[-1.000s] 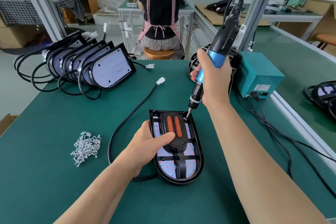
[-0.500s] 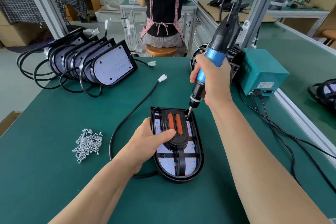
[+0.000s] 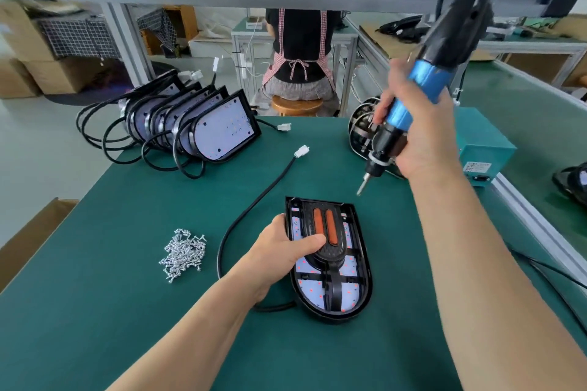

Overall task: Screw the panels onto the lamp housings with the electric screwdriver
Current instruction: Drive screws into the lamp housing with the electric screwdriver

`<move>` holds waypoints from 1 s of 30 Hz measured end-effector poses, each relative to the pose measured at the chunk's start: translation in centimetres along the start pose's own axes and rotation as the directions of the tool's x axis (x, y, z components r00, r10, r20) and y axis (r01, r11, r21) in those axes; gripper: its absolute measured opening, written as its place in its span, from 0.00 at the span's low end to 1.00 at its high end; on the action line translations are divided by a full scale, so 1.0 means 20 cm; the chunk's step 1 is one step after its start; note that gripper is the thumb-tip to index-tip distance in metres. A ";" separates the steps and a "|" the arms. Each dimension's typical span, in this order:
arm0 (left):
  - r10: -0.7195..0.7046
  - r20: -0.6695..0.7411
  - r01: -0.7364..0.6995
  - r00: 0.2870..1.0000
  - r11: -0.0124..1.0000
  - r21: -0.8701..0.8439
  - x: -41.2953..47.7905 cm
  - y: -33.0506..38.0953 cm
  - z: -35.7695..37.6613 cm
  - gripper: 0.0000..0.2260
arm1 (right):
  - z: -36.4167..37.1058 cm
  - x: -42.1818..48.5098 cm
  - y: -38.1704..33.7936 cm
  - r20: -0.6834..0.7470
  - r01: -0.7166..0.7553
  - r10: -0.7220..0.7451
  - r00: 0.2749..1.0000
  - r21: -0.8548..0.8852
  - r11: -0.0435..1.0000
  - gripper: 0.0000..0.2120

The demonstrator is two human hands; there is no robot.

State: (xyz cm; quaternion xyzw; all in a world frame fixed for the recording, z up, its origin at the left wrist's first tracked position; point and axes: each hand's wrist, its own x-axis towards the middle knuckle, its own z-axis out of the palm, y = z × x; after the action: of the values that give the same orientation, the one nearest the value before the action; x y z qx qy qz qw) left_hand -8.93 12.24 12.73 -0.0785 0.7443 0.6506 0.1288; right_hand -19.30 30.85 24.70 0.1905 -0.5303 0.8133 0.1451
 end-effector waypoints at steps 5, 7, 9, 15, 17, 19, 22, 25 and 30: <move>0.013 -0.055 -0.002 0.998 0.981 0.196 -0.02 0.00 -0.04 0.20 | -0.03 -0.07 -0.11 -0.015 0.011 -0.012 1.000 -0.049 0.999 0.09; 0.072 -0.207 0.007 0.976 0.933 0.359 -0.03 0.02 -0.10 0.32 | -0.03 -0.12 -0.11 -0.054 0.018 -0.022 0.998 -0.063 0.998 0.07; 0.211 -0.406 0.014 0.889 0.875 0.485 -0.01 0.01 -0.23 0.19 | -0.03 -0.17 -0.11 -0.103 0.011 -0.015 0.995 -0.035 0.999 0.09; 0.120 -0.558 0.313 0.821 0.723 0.616 -0.02 0.00 -0.63 0.05 | -0.01 -0.26 -0.08 -0.171 0.008 -0.015 0.985 -0.042 0.999 0.12; 0.056 -0.534 0.362 0.844 0.676 0.642 -0.01 -0.01 -0.66 0.07 | 0.00 -0.28 -0.07 -0.173 0.005 -0.014 0.985 -0.053 0.999 0.11; 0.048 -0.514 0.368 0.857 0.642 0.673 0.00 0.00 -0.65 0.10 | 0.01 -0.29 -0.07 -0.180 -0.003 -0.003 0.984 -0.035 0.999 0.09; 0.063 -0.460 0.342 0.886 0.580 0.739 0.00 0.01 -0.63 0.12 | 0.02 -0.32 -0.07 -0.204 -0.028 0.031 0.979 0.019 0.999 0.12; 0.062 -0.419 0.326 0.906 0.528 0.784 -0.01 0.02 -0.64 0.12 | 0.02 -0.34 -0.07 -0.218 -0.025 0.027 0.976 0.009 1.000 0.11; 0.107 -0.368 0.290 0.924 0.432 0.854 -0.02 0.01 -0.62 0.11 | 0.03 -0.40 -0.07 -0.264 -0.021 0.017 0.964 -0.010 1.000 0.08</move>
State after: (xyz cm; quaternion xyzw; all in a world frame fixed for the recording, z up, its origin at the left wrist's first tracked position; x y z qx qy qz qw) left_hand -9.79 -0.01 14.48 -0.1597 0.9788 0.1203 0.0444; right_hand -11.54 30.66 22.34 0.0743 -0.5133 0.8293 0.2080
